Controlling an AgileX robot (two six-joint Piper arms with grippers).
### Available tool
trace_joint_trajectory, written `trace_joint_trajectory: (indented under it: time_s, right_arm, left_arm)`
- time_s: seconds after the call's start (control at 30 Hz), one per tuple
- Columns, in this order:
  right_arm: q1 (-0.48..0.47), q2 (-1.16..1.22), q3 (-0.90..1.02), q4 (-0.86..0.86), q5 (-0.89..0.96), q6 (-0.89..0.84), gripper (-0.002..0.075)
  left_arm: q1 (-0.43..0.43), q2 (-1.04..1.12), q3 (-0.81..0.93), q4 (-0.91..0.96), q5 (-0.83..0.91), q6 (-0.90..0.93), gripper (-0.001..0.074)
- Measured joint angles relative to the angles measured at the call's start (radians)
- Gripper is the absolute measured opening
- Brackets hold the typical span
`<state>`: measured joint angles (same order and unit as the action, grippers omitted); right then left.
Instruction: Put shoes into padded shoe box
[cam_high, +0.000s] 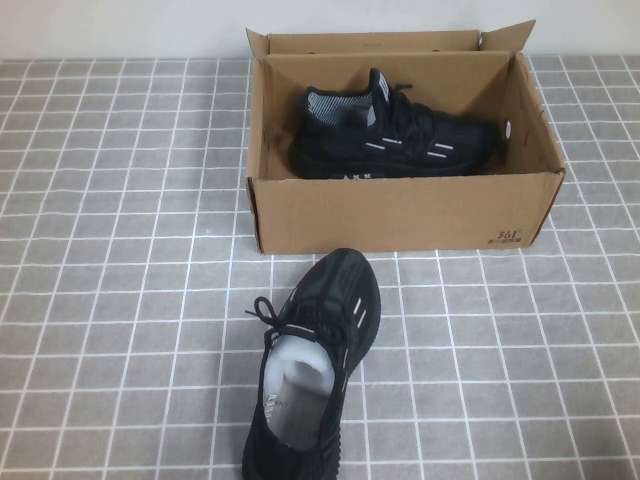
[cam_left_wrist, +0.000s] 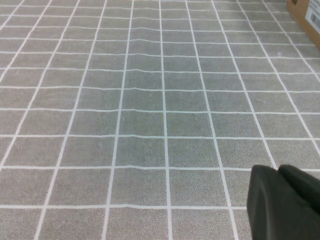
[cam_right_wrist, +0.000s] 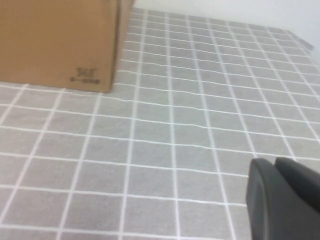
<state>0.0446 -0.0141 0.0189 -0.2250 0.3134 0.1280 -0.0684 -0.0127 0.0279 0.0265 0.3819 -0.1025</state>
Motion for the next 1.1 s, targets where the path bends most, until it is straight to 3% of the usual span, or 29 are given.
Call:
trace_joint_trajectory:
  time_s: [0.23,1.1]
  right_arm:
    - [-0.041,0.0,0.007,0.047,-0.004,0.0,-0.0008]
    - [-0.043,0.0,0.007,0.01,0.082,0.001,-0.0008]
  left_arm:
    - [0.0,0.0,0.0,0.0,0.0,0.0,-0.0004]
    - [0.0,0.0,0.0,0.0,0.0,0.0,-0.0004]
